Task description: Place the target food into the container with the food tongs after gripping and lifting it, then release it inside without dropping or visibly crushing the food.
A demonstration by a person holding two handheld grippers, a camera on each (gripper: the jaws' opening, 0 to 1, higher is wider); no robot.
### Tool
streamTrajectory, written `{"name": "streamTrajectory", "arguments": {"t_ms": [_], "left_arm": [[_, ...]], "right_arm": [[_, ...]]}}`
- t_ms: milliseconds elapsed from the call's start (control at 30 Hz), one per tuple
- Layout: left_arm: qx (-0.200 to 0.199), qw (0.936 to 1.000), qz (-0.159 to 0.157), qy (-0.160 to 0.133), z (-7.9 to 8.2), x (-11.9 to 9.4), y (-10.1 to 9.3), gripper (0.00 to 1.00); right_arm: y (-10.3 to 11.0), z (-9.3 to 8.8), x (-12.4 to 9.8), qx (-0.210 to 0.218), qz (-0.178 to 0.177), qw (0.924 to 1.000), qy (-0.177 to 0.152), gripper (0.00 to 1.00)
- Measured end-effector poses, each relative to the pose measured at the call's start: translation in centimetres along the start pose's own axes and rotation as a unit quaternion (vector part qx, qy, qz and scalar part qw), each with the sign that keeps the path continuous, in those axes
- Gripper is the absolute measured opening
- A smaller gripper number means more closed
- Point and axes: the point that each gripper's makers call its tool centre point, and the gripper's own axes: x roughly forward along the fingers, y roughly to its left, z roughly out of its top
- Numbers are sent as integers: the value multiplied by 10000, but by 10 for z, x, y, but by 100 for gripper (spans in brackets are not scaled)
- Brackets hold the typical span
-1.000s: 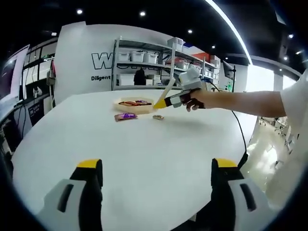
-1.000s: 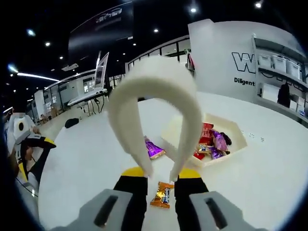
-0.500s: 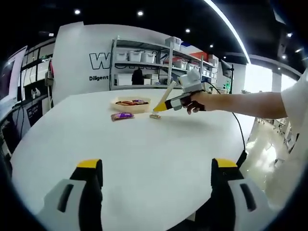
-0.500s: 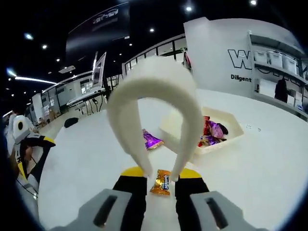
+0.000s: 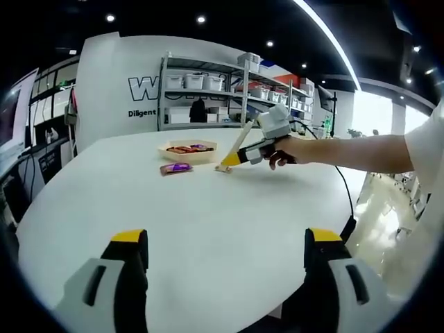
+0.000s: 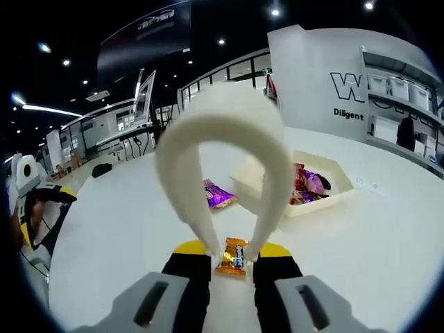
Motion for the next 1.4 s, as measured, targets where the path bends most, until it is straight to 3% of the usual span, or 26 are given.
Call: {"name": "streamTrajectory", "arguments": {"t_ms": [400,633,700,800,1200,1400], "left_arm": [[11,10000,-10,9,0,1,-1,92],[21,10000,63,-13,2,-6,3,91],[5,10000,83,-25,2,-7,5,91],[-1,9999,101,-21,2,-7,6,91],[35,10000,9,-84,9,-4,2,91],[26,10000,20,-82,9,-4,4,91]], "right_arm": [[-6,-5,-2,-441,-128,9988,167,12],[-13,-3,-1,-165,-195,9995,169,8],[-7,3,-2,317,-41,9995,-8,9],[-9,15,-7,452,10,9989,-159,9],[-21,58,-25,181,-179,9987,-450,9],[-15,75,-26,11,-194,9989,-432,10]]}}
